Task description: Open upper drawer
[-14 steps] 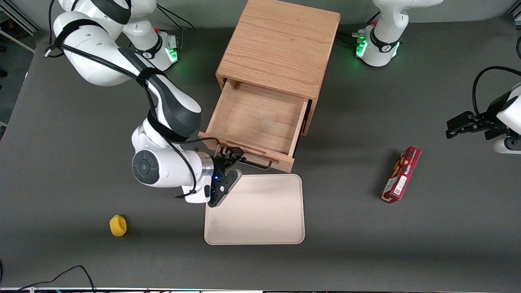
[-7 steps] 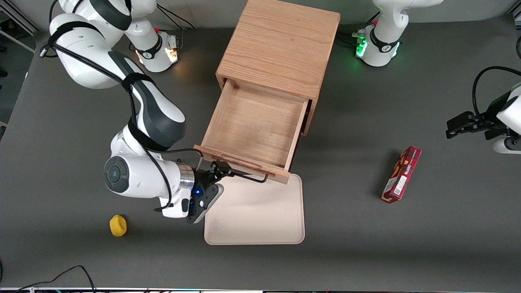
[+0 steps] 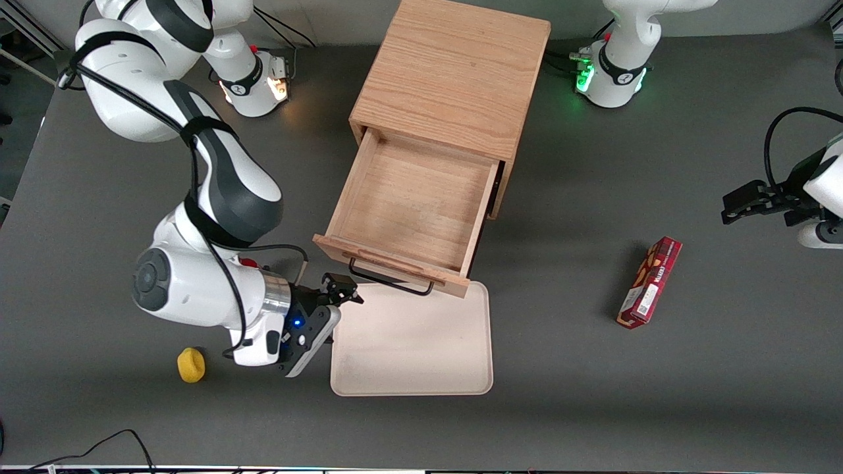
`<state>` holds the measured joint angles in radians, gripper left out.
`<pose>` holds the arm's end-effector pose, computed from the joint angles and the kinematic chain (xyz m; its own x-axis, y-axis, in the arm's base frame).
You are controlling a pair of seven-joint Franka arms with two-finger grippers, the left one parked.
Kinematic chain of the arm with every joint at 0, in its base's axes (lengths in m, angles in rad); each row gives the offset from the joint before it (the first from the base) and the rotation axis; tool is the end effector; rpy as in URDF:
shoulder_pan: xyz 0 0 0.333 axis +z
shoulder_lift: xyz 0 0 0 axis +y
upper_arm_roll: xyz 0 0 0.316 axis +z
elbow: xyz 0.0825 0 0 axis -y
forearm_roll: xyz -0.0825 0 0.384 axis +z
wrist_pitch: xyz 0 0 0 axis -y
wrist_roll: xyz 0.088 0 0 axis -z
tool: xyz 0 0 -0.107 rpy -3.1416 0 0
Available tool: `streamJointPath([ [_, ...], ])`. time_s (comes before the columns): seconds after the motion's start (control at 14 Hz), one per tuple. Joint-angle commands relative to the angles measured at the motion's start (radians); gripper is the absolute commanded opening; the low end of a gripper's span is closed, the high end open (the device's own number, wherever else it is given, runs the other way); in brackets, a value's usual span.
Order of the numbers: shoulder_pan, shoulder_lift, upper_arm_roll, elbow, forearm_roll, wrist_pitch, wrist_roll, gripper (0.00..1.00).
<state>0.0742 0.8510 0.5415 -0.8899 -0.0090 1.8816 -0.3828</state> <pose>0.7229 0.2943 0.4519 0.6966 0.6384 0.3273 0.7167 -0.6400 -0.2771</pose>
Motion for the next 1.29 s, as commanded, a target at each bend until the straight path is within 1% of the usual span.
streamJointPath([
  [0.0, 0.009, -0.191, -0.041, -0.046, -0.041, -0.113, -0.002, 1.00],
  [0.14, -0.005, -0.272, -0.051, -0.060, -0.037, -0.189, -0.001, 1.00],
  [0.21, -0.005, -0.317, -0.058, -0.061, -0.046, -0.215, 0.005, 1.00],
  [0.29, -0.001, -0.364, -0.086, -0.073, -0.039, -0.231, 0.056, 1.00],
  [0.36, 0.001, -0.412, -0.092, -0.099, -0.037, -0.261, 0.155, 1.00],
  [0.5, -0.001, -0.510, -0.098, -0.136, -0.048, -0.362, 0.336, 1.00],
  [0.57, -0.002, -0.545, -0.110, -0.136, -0.048, -0.425, 0.370, 1.00],
  [0.64, -0.004, -0.570, -0.145, -0.135, -0.045, -0.500, 0.371, 1.00],
  [0.79, -0.002, -0.636, -0.243, -0.136, -0.042, -0.673, 0.363, 1.00],
  [0.93, -0.002, -0.694, -0.316, -0.176, -0.037, -0.766, 0.384, 1.00],
  [1.07, -0.002, -0.794, -0.383, -0.335, -0.032, -0.745, 0.471, 1.00],
  [1.21, -0.002, -0.932, -0.457, -0.572, 0.004, -0.623, 0.484, 1.00],
])
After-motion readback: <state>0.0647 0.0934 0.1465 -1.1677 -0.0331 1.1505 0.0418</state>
